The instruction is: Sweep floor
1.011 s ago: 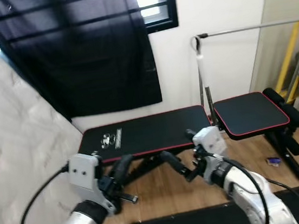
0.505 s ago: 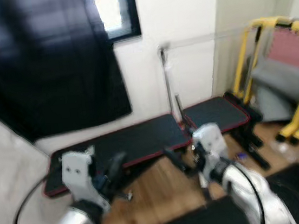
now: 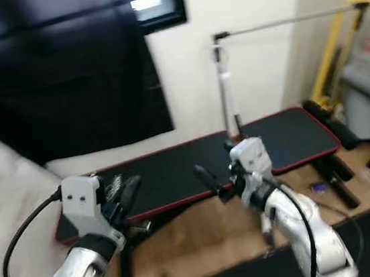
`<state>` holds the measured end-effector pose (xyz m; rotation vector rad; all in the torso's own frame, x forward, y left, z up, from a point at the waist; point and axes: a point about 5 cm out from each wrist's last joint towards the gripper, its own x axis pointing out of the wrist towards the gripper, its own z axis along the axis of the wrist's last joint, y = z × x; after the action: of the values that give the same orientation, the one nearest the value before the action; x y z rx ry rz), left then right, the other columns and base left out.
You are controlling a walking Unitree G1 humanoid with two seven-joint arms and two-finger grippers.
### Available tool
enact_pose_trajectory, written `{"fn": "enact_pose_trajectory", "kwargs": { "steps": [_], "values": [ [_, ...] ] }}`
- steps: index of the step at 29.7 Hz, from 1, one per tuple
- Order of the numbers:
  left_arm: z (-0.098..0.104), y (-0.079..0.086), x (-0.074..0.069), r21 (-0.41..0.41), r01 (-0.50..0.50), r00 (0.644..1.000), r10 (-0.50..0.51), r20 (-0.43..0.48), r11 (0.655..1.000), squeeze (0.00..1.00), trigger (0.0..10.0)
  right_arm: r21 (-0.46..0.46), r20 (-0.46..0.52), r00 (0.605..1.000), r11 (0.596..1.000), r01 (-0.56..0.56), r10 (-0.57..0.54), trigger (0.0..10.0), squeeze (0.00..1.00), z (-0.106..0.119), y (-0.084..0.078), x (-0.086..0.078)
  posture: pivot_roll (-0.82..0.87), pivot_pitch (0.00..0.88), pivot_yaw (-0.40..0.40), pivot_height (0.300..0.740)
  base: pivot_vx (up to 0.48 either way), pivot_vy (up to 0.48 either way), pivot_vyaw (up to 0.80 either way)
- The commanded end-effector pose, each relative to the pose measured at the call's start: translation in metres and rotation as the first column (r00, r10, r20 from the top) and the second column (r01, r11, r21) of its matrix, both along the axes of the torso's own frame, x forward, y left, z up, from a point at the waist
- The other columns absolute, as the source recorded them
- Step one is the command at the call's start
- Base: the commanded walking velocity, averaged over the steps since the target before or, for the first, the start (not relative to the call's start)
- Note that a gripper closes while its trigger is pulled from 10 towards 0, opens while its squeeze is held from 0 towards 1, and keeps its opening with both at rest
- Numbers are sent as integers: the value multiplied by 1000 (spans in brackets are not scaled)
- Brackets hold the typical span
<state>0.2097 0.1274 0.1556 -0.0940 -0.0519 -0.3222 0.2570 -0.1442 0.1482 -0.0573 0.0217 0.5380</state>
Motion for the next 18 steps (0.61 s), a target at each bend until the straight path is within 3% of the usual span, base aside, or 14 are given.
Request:
{"fn": "enact_pose_trajectory", "kwargs": {
  "steps": [1,8,9,15,16,18],
  "values": [
    [0,0,-1,6,7,1000,-7,-6,1000,0,10000,2,8,1000,1000,9,-9,10000,0,1,-1,3,-110,0,14,740,364,0,0],
    [1,-1,-2,18,22,1000,-22,-3,1000,0,10000,69,22,1000,998,0,-2,10000,0,7,-6,3,-104,0,15,740,358,0,0],
    [2,-2,-3,13,42,999,-42,3,999,0,10000,94,33,999,996,8,-11,10000,1000,10,-10,4,-104,0,16,740,326,0,0],
    [1,-12,-11,38,182,983,-181,-26,983,0,10000,34,8,998,997,64,-65,10000,1000,6,-18,4,-104,0,14,740,42,0,0],
    [1,-13,-12,47,197,980,-196,-32,979,0,10000,16,-2,997,997,71,-71,10000,388,5,-18,4,-104,0,14,740,0,0,0],
    [0,-16,-14,62,224,974,-222,-37,973,0,10000,-10,-17,997,997,76,-76,10000,388,3,-18,3,-103,0,13,740,0,0,0]
  ]
}}
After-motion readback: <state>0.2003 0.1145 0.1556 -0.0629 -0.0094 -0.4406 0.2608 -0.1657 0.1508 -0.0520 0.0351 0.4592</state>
